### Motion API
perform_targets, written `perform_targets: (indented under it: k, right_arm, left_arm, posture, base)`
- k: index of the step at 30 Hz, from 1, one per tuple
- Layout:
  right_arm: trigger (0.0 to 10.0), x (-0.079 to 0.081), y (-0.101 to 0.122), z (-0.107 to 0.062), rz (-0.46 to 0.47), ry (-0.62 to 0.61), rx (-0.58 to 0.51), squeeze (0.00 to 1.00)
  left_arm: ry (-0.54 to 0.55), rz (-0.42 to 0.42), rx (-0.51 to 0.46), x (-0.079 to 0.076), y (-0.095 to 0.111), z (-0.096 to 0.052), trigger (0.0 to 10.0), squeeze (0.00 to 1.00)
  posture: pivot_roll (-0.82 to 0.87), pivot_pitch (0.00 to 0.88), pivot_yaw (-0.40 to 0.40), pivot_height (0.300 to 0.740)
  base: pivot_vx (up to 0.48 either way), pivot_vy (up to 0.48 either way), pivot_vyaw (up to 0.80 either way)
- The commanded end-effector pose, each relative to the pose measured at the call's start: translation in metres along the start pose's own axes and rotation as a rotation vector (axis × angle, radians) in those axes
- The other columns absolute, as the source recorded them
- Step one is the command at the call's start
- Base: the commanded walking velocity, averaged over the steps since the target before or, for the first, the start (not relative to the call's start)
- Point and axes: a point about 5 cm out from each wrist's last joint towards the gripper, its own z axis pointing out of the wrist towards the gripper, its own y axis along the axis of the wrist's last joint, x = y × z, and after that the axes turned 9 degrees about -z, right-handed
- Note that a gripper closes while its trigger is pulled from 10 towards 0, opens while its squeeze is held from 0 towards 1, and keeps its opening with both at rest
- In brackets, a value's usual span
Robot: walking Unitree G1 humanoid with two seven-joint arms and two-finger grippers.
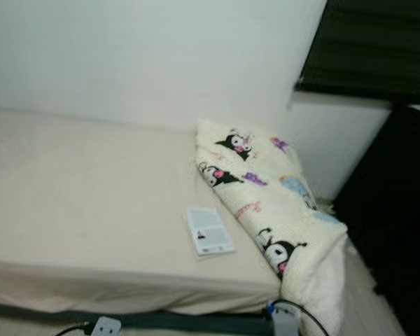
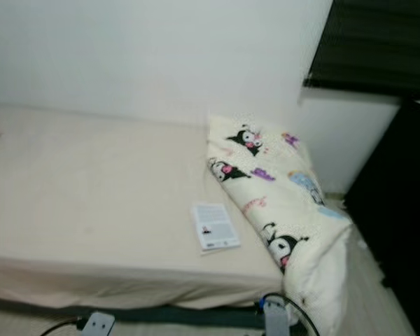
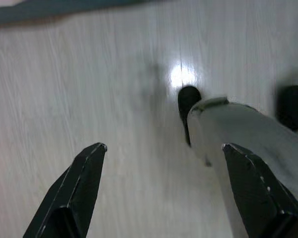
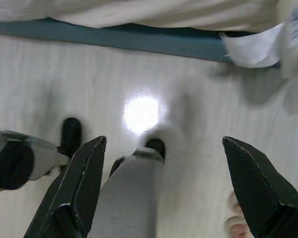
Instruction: Clean up the room
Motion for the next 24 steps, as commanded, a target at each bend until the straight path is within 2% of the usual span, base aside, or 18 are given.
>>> perform_targets:
  k: [1, 3, 4, 13, 24]
  right_arm:
    - [10.0, -0.0034, 0.0005, -0.0005, -0.019, -0.014, -0.003, 0.0]
    - [10.0, -0.0024, 0.0003, -0.0004, -0.008, -0.013, -0.003, 0.0]
    - [10.0, -0.0012, 0.0001, -0.0002, 0.013, -0.013, -0.006, 0.0]
    - [10.0, -0.0014, 0.001, 0.0001, 0.018, -0.023, 0.0, 0.0]
    - [10.0, -0.0063, 0.0072, -0.0006, 0.043, -0.022, -0.056, 0.0]
  left_arm:
    - [-0.002, -0.005, 0.02, -0.0005, -0.0079, -0.0009, 10.0, 0.0]
    - [-0.001, -0.006, 0.019, -0.0007, -0.0076, -0.0009, 10.0, 0.0]
    - [-0.002, -0.007, 0.017, -0.0021, -0.0065, -0.0007, 10.0, 0.0]
    - [-0.016, -0.012, 0.008, -0.0061, -0.0036, -0.0003, 10.0, 0.0]
    - [-0.006, -0.034, -0.015, -0.002, 0.0017, 0.0001, 10.0, 0.0]
  posture:
    - [0.1, 0.0, -0.083, 0.74]
    - [0.1, 0.0, -0.083, 0.74]
    - [0.1, 0.0, -0.083, 0.74]
    - [0.1, 0.0, -0.084, 0.74]
    - [0.1, 0.0, -0.085, 0.74]
  base:
    - [0.0, 0.0, 0.8]
    - [0.0, 0.0, 0.8]
    - [0.0, 0.0, 0.0]
    - [0.0, 0.0, 0.0]
    - [0.409, 0.0, 0.04]
